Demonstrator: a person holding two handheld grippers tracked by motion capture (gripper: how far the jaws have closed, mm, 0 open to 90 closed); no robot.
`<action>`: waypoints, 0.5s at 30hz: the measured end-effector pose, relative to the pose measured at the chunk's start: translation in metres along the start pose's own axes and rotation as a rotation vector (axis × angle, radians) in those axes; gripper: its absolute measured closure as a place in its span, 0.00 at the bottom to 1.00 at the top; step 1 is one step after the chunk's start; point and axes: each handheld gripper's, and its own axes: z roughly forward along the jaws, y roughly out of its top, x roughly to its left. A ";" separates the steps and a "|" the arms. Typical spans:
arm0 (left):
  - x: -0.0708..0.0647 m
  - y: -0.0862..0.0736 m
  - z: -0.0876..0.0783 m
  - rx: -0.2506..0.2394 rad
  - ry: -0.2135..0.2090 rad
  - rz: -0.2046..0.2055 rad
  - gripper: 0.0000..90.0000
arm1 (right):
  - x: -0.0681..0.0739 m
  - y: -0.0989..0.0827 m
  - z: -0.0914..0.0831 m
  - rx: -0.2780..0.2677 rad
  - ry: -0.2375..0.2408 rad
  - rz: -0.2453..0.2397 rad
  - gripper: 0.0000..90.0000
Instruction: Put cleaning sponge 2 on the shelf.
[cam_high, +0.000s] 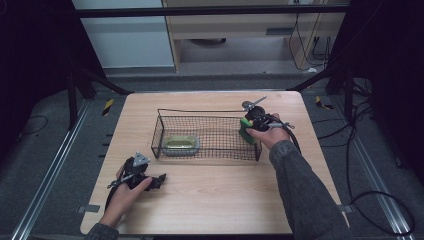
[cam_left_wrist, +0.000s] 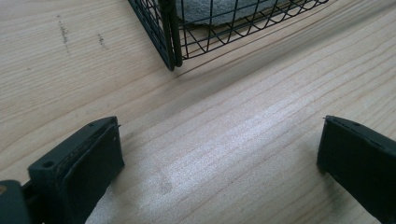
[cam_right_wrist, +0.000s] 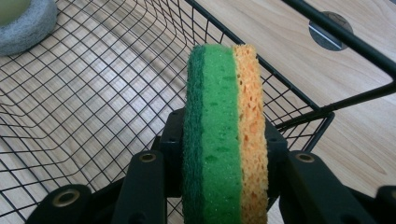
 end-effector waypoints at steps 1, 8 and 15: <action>0.000 0.000 0.000 0.000 0.000 0.000 0.00 | 0.000 0.000 0.000 0.000 0.000 0.000 0.71; 0.000 0.000 0.000 0.000 0.000 0.000 0.00 | 0.001 -0.001 0.002 0.008 -0.002 0.001 0.70; 0.000 0.000 0.000 0.000 0.000 0.000 0.00 | 0.001 0.000 0.003 0.010 -0.001 -0.002 0.68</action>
